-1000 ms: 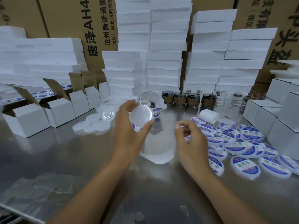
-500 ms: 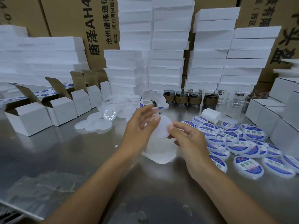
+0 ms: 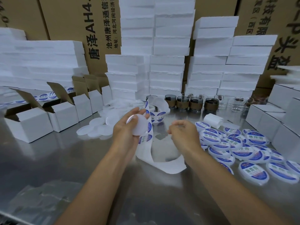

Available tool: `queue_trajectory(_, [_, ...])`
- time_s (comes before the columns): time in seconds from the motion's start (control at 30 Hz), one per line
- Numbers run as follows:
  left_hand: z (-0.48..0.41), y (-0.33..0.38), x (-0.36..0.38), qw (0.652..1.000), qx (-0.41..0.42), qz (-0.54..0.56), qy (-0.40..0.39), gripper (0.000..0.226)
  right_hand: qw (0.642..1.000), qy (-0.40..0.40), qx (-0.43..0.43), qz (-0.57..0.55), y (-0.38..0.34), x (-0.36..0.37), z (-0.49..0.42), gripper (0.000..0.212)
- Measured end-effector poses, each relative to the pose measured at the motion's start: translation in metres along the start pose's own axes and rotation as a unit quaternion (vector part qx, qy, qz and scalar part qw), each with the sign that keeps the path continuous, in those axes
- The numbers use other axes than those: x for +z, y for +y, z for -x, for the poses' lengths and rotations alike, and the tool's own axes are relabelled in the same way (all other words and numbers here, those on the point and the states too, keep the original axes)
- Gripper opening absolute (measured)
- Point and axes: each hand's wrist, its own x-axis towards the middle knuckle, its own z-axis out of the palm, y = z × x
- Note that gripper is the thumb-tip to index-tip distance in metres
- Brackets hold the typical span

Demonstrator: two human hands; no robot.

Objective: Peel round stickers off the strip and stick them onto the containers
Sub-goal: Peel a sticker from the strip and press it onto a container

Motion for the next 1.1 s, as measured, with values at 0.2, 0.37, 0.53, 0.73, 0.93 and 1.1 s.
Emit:
queue_trajectory(0.2, [-0.006,-0.002,-0.014,0.995,-0.01,0.064,0.072,0.027,0.977,-0.14,0.017,0.16,0.0,0.042,-0.02,0.02])
queue_trajectory(0.37, [-0.009,-0.006,-0.014,0.995,-0.017,0.046,0.088,0.026,0.969,-0.175,0.013,0.175,0.001,0.039,-0.024,0.006])
queue_trajectory(0.53, [-0.007,-0.01,-0.011,0.997,-0.025,-0.006,0.071,0.017,0.988,-0.149,0.03,-0.038,-0.008,-0.025,-0.015,0.015])
queue_trajectory(0.73, [0.004,-0.029,0.017,0.985,-0.056,-0.16,-0.004,0.014,0.99,-0.109,0.027,-0.085,0.0,-0.095,0.011,0.009])
queue_trajectory(0.93, [0.024,-0.054,0.063,0.959,-0.139,-0.222,-0.111,0.046,0.986,-0.103,0.02,-0.132,0.019,-0.113,0.029,0.008])
queue_trajectory(1.1, [0.023,-0.063,0.091,0.957,-0.123,-0.236,-0.119,0.015,0.994,-0.029,-0.032,-0.103,0.026,-0.112,0.029,0.011])
